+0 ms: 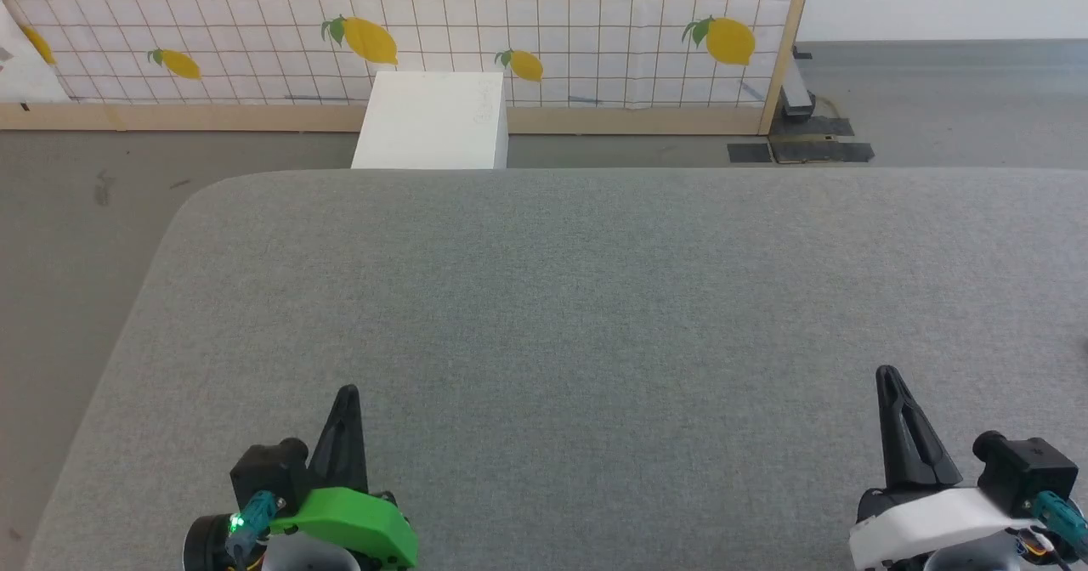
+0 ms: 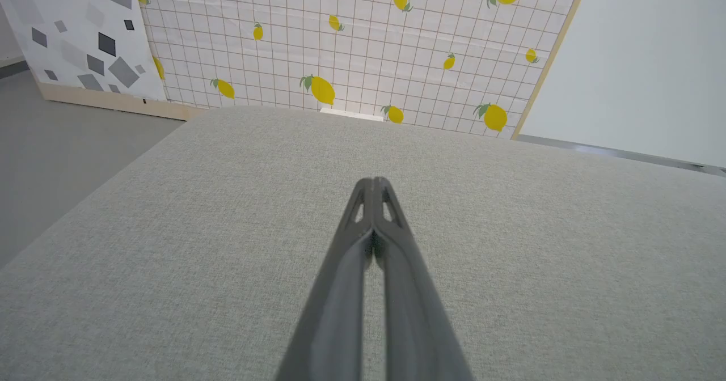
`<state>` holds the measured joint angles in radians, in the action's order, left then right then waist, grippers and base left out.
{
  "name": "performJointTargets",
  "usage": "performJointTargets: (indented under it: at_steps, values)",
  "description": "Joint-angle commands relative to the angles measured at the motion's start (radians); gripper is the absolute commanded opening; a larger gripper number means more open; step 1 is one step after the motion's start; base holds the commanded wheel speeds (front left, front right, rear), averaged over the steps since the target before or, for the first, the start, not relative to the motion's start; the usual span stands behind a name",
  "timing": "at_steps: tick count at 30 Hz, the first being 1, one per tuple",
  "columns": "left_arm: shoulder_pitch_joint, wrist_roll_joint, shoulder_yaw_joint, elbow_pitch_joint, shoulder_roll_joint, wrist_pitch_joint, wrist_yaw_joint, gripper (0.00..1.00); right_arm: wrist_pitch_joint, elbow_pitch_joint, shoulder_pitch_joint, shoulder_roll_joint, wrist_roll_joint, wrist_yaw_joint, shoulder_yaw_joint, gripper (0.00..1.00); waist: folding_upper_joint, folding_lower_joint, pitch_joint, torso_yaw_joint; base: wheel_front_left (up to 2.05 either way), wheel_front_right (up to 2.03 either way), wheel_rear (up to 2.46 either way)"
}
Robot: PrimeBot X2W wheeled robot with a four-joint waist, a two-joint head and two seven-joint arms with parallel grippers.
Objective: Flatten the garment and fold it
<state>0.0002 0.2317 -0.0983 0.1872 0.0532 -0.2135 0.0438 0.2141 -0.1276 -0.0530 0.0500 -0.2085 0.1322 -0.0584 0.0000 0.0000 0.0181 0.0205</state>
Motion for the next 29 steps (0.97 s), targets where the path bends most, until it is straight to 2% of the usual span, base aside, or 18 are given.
performJointTargets:
  at_steps: [1, 29]
  values:
    - [0.0, -0.009, 0.005, -0.006, -0.001, 0.005, -0.007, 0.0, -0.007, 0.007, 0.009, 0.0, 0.012, 0.0, 0.004, 0.0, 0.0, 0.0, 0.0, 0.0, 0.0, 0.0, 0.0]
    - [0.0, -0.07, 0.031, -0.056, -0.001, 0.062, -0.017, 0.0, -0.064, 0.04, 0.021, 0.0, 0.066, -0.001, 0.019, 0.0, 0.0, 0.0, -0.005, -0.006, 0.0, 0.0, 0.0]
